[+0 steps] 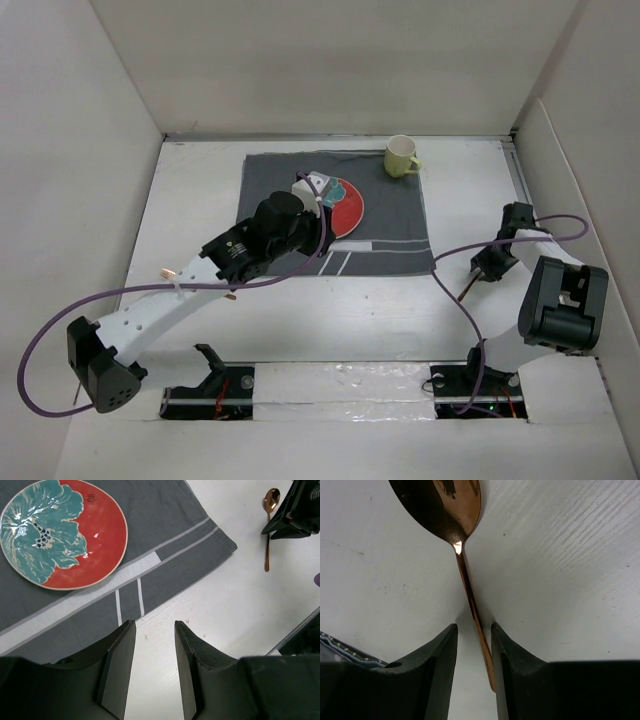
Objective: Set the dinner table for one person
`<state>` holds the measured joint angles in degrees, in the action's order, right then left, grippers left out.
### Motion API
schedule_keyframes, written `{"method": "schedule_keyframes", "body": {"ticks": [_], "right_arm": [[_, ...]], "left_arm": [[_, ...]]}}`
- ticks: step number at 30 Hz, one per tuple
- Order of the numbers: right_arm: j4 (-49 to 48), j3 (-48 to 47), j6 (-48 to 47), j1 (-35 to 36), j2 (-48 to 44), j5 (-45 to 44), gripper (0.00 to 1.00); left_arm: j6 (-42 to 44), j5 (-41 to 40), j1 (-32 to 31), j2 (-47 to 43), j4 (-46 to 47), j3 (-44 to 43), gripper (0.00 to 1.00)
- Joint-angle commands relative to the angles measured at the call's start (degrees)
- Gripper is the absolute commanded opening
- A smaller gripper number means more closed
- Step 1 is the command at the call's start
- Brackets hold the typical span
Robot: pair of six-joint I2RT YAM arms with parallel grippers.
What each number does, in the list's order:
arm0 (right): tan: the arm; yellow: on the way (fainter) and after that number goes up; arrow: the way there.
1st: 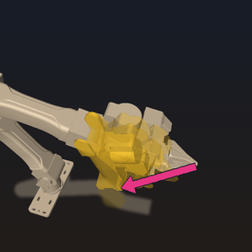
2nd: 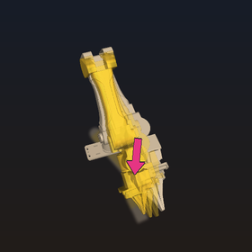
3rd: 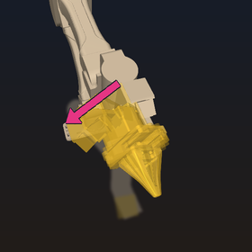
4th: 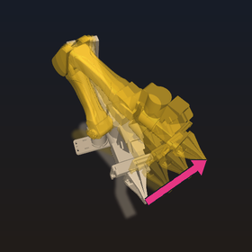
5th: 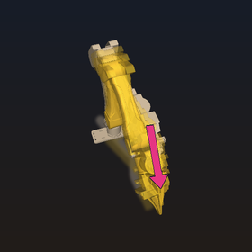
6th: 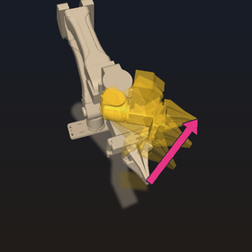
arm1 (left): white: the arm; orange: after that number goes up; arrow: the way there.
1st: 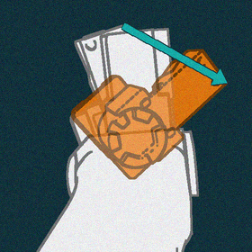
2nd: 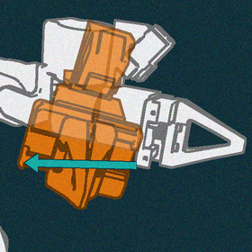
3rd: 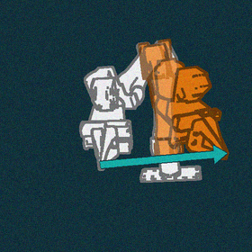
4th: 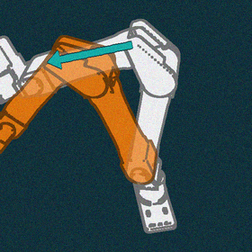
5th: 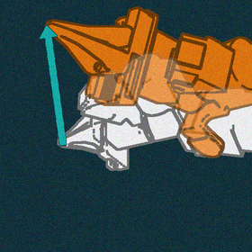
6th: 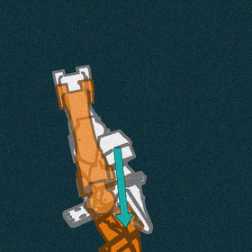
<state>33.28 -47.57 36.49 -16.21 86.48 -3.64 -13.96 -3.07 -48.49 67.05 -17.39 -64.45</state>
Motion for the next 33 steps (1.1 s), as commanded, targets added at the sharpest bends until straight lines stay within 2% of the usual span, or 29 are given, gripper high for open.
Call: {"method": "schedule_keyframes", "body": {"ticks": [1, 12, 18, 22, 27, 33], "right_arm": [[-3.0, -2.3, -1.4, -0.3, 2.0, -1.5, 0.38], [1.9, -7.3, -6.0, -0.3, 8.6, -3.6, 0.26], [3.1, -7.5, -6.5, -0.3, 9.6, -3.2, 0.15], [4.5, -8.7, -7.1, -0.3, 11.1, -2.7, 0.0], [4.0, -9.3, -6.6, -0.3, 6.9, -3.3, 0.0], [5.4, -19.5, -7.6, 5.6, -1.9, -2.7, 0.0]], "left_arm": [[-0.7, -1.1, -0.1, -2.4, 1.9, 0.8, 0.34], [-0.9, -3.1, 0.4, -3.8, 2.1, 1.2, 0.34], [0.5, -4.5, 3.8, -6.5, 2.1, 2.3, 0.34], [1.3, -6.1, 3.8, -7.8, 2.5, 3.7, 0.34], [1.5, -6.9, 3.8, -6.2, 2.4, 3.4, 0.33], [0.9, -7.3, 3.8, -3.3, 2.2, 0.0, 0.33]]}}
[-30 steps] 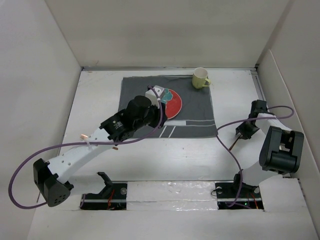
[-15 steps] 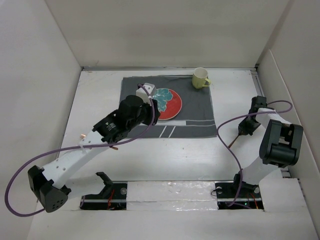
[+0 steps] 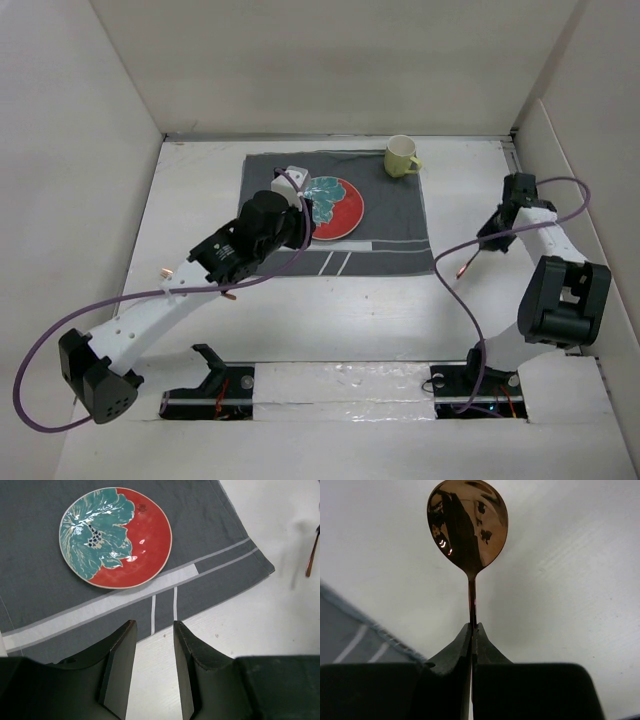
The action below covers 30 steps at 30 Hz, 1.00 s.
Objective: Set the dinner table for one person
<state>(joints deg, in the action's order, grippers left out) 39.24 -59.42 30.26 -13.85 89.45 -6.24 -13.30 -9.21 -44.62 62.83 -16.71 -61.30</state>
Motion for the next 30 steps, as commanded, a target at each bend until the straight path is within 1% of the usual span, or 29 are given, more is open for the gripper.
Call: {"method": "schedule_keyframes", "body": {"ticks": [1, 2, 4, 5, 6, 7, 8, 9, 10, 12, 14, 15, 17, 19, 20, 21, 22, 23, 25, 27, 30], "right_arm": [[-0.1, -9.3, -2.8, 4.5, -4.9, 1.8, 0.0], [2.0, -12.6, -3.5, 5.8, -4.0, 2.5, 0.0], [3.3, -14.9, -5.2, 10.7, -3.1, 3.5, 0.0], [2.9, -15.6, -5.8, 12.5, -3.0, 4.3, 0.0], [2.7, -16.5, -6.3, 15.9, -2.4, 5.4, 0.0], [2.4, -17.0, -7.1, 17.5, -1.9, 7.8, 0.0], [2.0, -18.4, -8.2, 20.4, -0.3, 10.3, 0.0], [2.0, -19.2, -8.6, 21.8, 0.9, 10.3, 0.0], [2.2, -20.3, -9.2, 23.2, 2.1, 11.0, 0.0], [2.9, -22.5, -10.8, 25.9, 4.5, 10.6, 0.0], [2.5, -24.6, -11.3, 29.1, 7.7, 10.6, 0.0], [2.3, -25.2, -11.5, 30.0, 8.8, 10.9, 0.0], [1.5, -27.5, -11.6, 31.2, 12.2, 11.0, 0.0], [1.2, -29.3, -11.5, 31.8, 15.0, 11.3, 0.0], [1.0, -31.7, -11.5, 31.8, 18.0, 11.3, 0.0], [1.0, -32.9, -11.5, 32.3, 19.4, 11.2, 0.0], [1.1, -34.3, -11.5, 32.3, 21.1, 10.7, 0.0], [2.1, -37.6, -11.5, 32.3, 24.4, 10.5, 0.0], [2.7, -40.7, -11.3, 32.3, 27.3, 9.5, 0.0], [4.3, -45.1, -11.2, 32.3, 31.4, 9.3, 0.0], [5.2, -49.1, -10.9, 32.3, 35.5, 8.5, 0.0]], "left_arm": [[-0.4, -1.6, 0.0, 1.0, 1.4, -3.6, 0.32], [-1.1, -3.0, 0.0, 0.9, 1.7, -3.9, 0.32], [-3.2, -4.8, 0.5, -0.1, 3.0, -3.7, 0.32], [-4.1, -6.6, 0.5, -0.5, 3.4, -3.6, 0.32], [-5.7, -7.1, 1.0, -1.0, 3.6, -3.5, 0.32], [-6.6, -7.1, 1.7, -1.2, 3.7, -3.3, 0.33], [-9.0, -6.4, 4.1, -1.2, 3.4, -3.1, 0.36], [-9.0, -5.8, 5.6, -1.0, 3.1, -3.1, 0.36], [-11.8, -5.2, 7.1, -1.1, 2.9, -2.7, 0.4], [-14.2, -2.6, 11.3, -1.0, 2.0, -2.2, 0.42], [-16.8, -0.6, 13.4, -1.2, 1.8, -0.8, 0.43], [-17.3, 0.2, 15.3, -1.4, 1.6, -0.3, 0.44], [-18.3, 2.6, 17.0, -1.6, 1.6, 1.2, 0.44], [-19.0, 3.3, 18.9, -2.0, 1.3, 2.4, 0.45], [-19.3, 4.0, 19.4, -2.1, 1.1, 2.8, 0.46], [-19.3, 4.2, 19.9, -2.5, 0.9, 3.3, 0.48], [-19.6, 4.5, 21.0, -2.8, 0.7, 4.1, 0.54], [-19.7, 5.0, 21.5, -3.1, 0.6, 4.5, 0.57], [-20.1, 5.2, 22.3, -3.8, 0.2, 5.6, 0.63], [-20.2, 5.4, 22.8, -4.5, -0.1, 6.3, 0.64], [-20.3, 5.3, 22.8, -5.3, -0.4, 6.7, 0.64]]}}
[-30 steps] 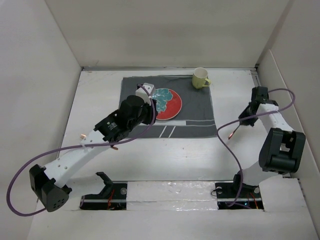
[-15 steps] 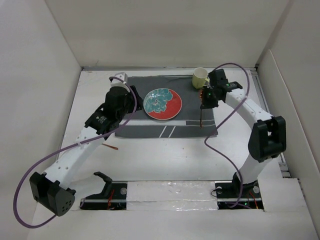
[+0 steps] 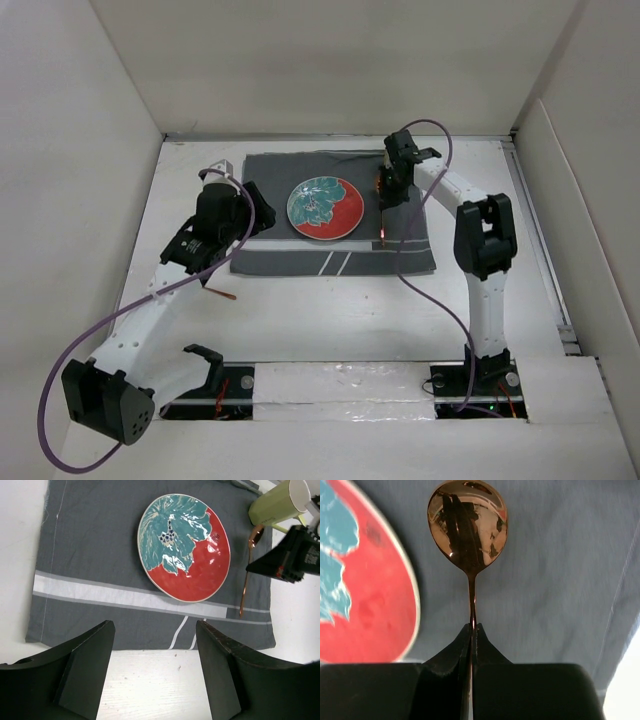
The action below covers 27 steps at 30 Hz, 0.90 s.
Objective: Set the dinner table for one person
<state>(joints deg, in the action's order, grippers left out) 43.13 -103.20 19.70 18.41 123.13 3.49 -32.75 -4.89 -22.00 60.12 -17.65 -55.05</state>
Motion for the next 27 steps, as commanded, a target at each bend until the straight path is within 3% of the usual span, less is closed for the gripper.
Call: {"method": "schedule_keyframes", "body": {"ticks": [1, 8, 12, 15, 18, 21, 22, 23, 24, 25, 26, 27], "right_arm": [[1.8, -6.1, -0.4, 0.0, 2.7, -1.7, 0.0], [0.2, -6.0, 1.8, 0.6, 4.8, -5.3, 0.0], [0.0, -5.7, 2.3, 1.1, 4.2, -6.6, 0.27], [-0.6, -5.1, 2.1, 1.6, 1.4, -6.8, 0.41], [-1.0, -3.9, 1.9, 2.2, -2.8, -5.0, 0.49], [-1.2, -1.1, 2.4, 3.2, -8.6, -3.9, 0.51], [-1.8, 0.6, 2.6, 3.9, -10.6, -3.9, 0.49], [-3.9, 5.3, 3.3, 5.0, -15.4, -2.2, 0.32], [-5.1, 5.4, 3.6, 5.0, -18.0, -2.2, 0.2], [-7.4, 10.2, 3.9, 6.1, -20.5, -2.1, 0.08], [-8.3, 13.2, 4.0, 6.6, -23.3, -1.9, 0.0], [-9.5, 15.7, 4.1, 7.2, -25.6, -1.2, 0.0]], "left_arm": [[-0.8, 0.9, 0.2, -2.9, 0.3, 0.6, 0.64], [-0.2, -0.3, 0.2, -3.3, -0.6, 1.0, 0.65], [-0.7, -1.6, 0.2, -3.3, -1.6, 1.1, 0.67], [-1.3, -3.5, 0.2, -3.9, -2.4, 1.2, 0.64], [-2.8, -5.7, 0.2, -4.1, -4.6, 1.2, 0.58], [-4.8, -7.4, 0.2, -4.2, -6.9, 1.7, 0.44], [-6.3, -7.9, 0.7, -4.2, -7.3, 2.3, 0.3], [-8.1, -7.9, 2.5, -4.5, -8.4, 3.3, 0.16], [-8.1, -7.1, 4.1, -4.7, -8.5, 3.3, 0.16], [-9.2, -4.5, 6.1, -5.0, -8.6, 5.0, 0.05], [-9.6, -3.0, 8.4, -5.5, -8.8, 6.0, 0.02], [-10.0, -1.8, 13.3, -6.5, -9.0, 7.2, 0.0]]}}
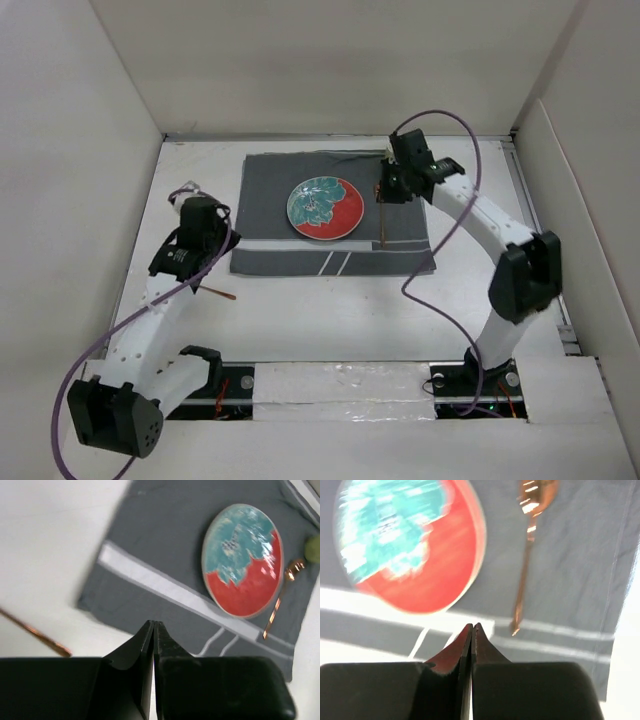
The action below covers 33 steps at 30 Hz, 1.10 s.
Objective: Set the dinner table for one person
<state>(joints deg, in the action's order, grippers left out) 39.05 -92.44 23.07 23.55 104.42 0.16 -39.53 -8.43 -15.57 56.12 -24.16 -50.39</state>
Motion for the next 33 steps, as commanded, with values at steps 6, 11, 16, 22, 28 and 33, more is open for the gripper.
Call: {"method": "schedule_keyframes", "body": {"ticks": [6, 11, 16, 22, 28, 33], "right_arm": [[-10.3, 23.5, 3.5, 5.8, -24.1, 5.1, 0.0], [-14.4, 35.1, 6.9, 9.1, -35.7, 9.4, 0.01], [-14.7, 40.4, 7.5, 11.6, -40.9, 14.2, 0.17], [-14.7, 42.9, 5.9, 12.7, -45.1, 17.8, 0.23], [-14.2, 43.1, 5.8, 15.0, -46.9, 18.9, 0.23], [-13.3, 44.1, 5.7, 16.4, -48.3, 18.6, 0.23]], "left_arm": [[-7.5, 2.5, 18.4, 2.8, -11.1, 5.7, 0.05], [-10.7, -1.0, 22.1, 4.1, -12.4, 7.4, 0.2], [-16.5, -4.4, 22.1, 3.8, -12.8, 9.3, 0.48], [-21.0, -9.8, 22.1, 7.1, -12.3, 12.8, 0.48], [-24.4, -13.1, 22.1, 13.6, -8.8, 13.5, 0.47], [-24.9, -15.1, 22.1, 19.7, -7.5, 10.8, 0.45]]}}
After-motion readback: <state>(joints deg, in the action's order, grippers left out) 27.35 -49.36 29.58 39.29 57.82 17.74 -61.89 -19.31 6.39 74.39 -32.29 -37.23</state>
